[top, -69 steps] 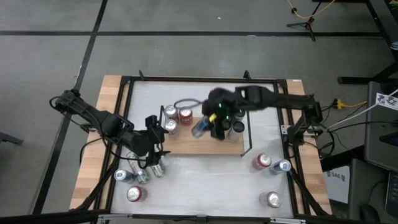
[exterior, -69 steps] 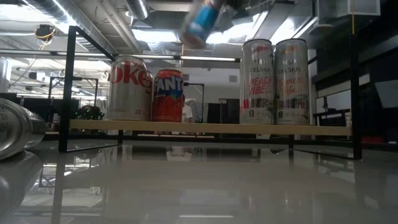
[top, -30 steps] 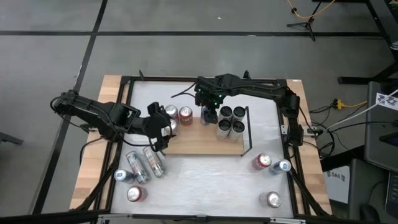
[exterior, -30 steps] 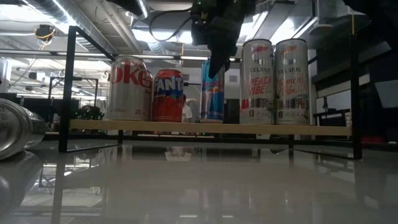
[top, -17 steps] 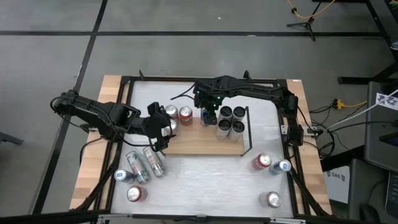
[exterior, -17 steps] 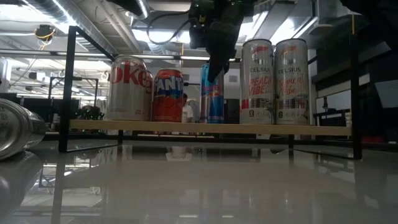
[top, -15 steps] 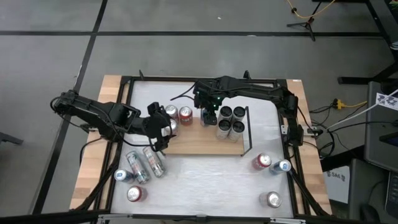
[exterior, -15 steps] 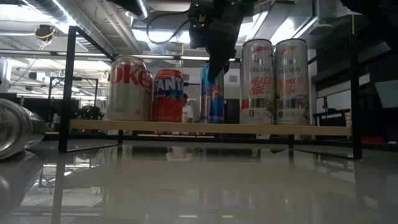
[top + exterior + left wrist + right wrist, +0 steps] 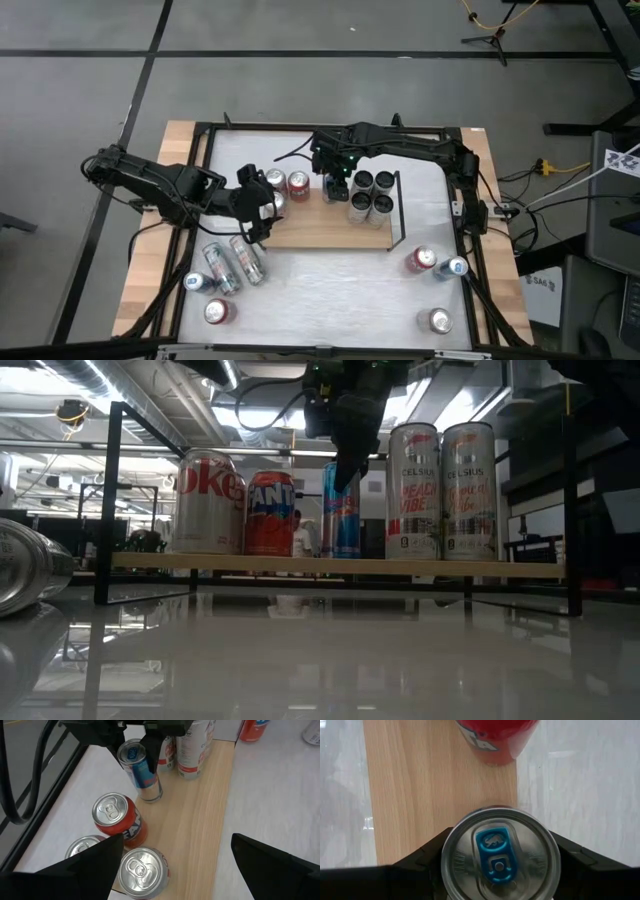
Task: Place canned beverage on shelf
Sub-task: Put the middle blue soda can on the shelf
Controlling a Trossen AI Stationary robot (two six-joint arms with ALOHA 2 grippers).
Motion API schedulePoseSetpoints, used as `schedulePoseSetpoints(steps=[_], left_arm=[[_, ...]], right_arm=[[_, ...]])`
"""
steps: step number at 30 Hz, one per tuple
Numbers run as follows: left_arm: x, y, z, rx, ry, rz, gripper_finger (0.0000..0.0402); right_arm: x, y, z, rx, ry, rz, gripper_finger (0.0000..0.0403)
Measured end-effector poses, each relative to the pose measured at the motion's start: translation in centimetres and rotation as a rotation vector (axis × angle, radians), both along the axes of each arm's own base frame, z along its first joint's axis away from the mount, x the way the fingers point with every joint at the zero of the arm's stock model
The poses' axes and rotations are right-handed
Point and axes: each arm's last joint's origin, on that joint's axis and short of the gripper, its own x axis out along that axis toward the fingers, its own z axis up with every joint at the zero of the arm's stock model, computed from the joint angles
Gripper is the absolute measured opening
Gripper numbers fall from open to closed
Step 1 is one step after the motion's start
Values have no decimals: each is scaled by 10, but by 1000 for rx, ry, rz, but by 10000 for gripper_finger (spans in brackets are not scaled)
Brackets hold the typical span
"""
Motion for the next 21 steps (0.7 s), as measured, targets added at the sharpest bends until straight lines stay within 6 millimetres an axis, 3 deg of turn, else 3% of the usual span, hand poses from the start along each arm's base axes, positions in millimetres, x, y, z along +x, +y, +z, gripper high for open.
schedulePoseSetpoints(steps=[10,21], left_arm=[[0,0,0,0,0,0,363],[0,0,0,0,0,0,363]], right_arm=[[0,0,0,0,0,0,248],[0,0,0,0,-2,0,338]])
